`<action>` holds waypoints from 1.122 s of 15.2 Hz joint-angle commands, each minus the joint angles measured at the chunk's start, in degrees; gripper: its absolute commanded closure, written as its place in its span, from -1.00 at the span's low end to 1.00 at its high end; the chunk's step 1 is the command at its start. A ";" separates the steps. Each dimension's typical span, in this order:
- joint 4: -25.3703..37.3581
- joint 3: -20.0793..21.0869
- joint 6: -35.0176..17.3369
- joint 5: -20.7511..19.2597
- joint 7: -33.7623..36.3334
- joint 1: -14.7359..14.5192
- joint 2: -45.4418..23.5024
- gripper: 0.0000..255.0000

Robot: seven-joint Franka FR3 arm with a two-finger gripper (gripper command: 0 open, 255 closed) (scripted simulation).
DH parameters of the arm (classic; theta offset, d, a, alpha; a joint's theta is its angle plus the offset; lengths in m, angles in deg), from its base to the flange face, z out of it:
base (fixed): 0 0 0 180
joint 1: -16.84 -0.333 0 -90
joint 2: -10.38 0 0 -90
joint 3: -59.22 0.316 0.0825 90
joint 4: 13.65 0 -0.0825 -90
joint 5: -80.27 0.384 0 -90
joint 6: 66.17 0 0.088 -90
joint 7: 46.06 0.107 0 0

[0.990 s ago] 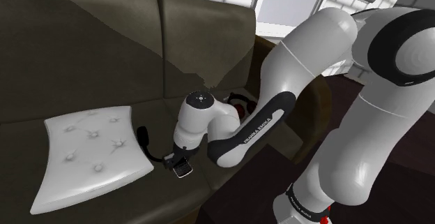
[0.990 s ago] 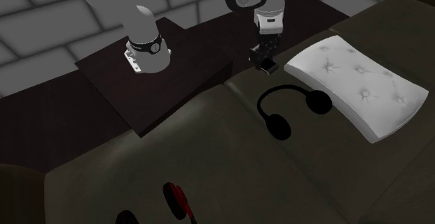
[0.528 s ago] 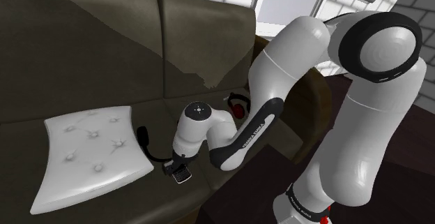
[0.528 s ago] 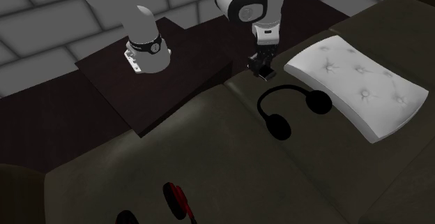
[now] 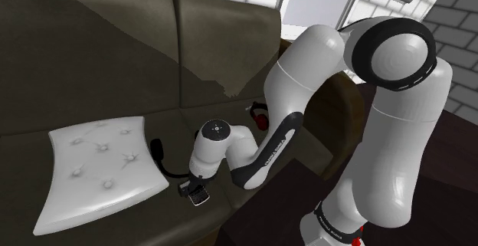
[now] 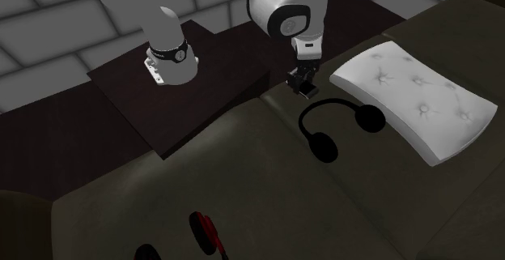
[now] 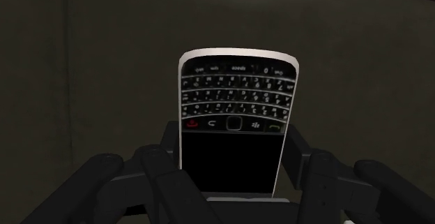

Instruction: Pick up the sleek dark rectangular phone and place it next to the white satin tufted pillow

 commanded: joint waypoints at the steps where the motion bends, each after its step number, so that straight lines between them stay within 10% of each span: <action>1: 0.00 -0.07 -0.05 -0.09 0.08 -0.04 -0.03 1.00; 4: 0.00 -0.07 -0.05 -0.09 0.08 -0.04 -0.03 1.00; 5: 0.00 -0.07 -0.05 -0.09 0.08 -0.04 -0.03 -1.00; 10: 0.00 -0.07 -0.05 -0.09 0.08 -0.04 -0.03 -1.00; 14: -3.69 8.81 5.02 14.20 -10.94 5.68 9.62 -1.00; 17: -3.71 8.51 5.00 14.30 -11.01 5.37 9.63 -1.00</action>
